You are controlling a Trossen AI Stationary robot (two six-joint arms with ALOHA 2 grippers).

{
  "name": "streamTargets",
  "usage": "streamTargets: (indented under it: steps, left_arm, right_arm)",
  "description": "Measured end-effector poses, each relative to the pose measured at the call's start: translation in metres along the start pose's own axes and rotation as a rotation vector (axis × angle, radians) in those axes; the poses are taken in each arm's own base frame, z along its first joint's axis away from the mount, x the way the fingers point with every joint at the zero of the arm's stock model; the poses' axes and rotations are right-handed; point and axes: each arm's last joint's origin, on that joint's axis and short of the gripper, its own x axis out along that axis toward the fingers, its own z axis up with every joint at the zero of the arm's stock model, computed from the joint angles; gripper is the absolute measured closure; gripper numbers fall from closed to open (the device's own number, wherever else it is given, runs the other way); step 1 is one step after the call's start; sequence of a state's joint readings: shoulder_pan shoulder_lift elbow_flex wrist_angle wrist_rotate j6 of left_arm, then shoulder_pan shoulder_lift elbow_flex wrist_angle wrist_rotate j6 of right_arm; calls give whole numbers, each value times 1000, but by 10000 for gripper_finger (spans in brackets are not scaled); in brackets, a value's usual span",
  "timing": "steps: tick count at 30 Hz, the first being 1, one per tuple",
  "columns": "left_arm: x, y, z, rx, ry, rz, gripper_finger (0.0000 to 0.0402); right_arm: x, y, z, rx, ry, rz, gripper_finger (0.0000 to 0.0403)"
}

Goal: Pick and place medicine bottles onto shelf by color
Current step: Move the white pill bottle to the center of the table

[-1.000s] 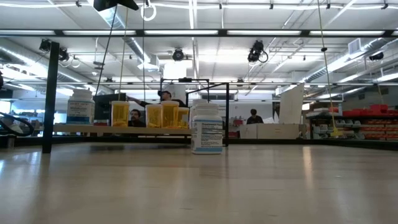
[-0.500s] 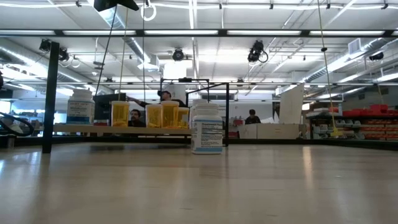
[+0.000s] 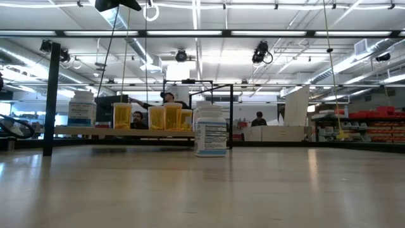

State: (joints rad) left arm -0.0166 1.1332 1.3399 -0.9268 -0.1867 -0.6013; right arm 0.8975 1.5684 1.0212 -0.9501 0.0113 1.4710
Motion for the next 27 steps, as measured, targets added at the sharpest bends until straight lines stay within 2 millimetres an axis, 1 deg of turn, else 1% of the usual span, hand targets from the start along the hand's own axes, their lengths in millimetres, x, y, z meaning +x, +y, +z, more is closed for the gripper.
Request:
streamTargets:
  steps: [5, 10, 13, 18, 23, 27]
  left_arm:
    - [0, 0, 0, -16, 0, 0, 230]
    - [0, 0, 0, -17, -1, 0, 230]
    - [0, 0, 0, -17, -1, -1, 230]
    - [0, 0, 0, -17, -2, -1, 230]
    - [0, 0, 0, -17, -2, -1, 230]
    - [0, 0, 0, -16, -2, -1, 230]
  right_arm:
    - [-5, 3, 10, 26, -7, 20, 187]
    - [-16, 7, 33, 37, -24, 60, 199]
    - [-22, 6, 52, 34, -39, 81, 202]
    - [-34, 0, 89, 43, -73, 113, 203]
    - [-48, -11, 129, 32, -108, 157, 203]
    - [-62, -25, 161, 23, -168, 187, 204]
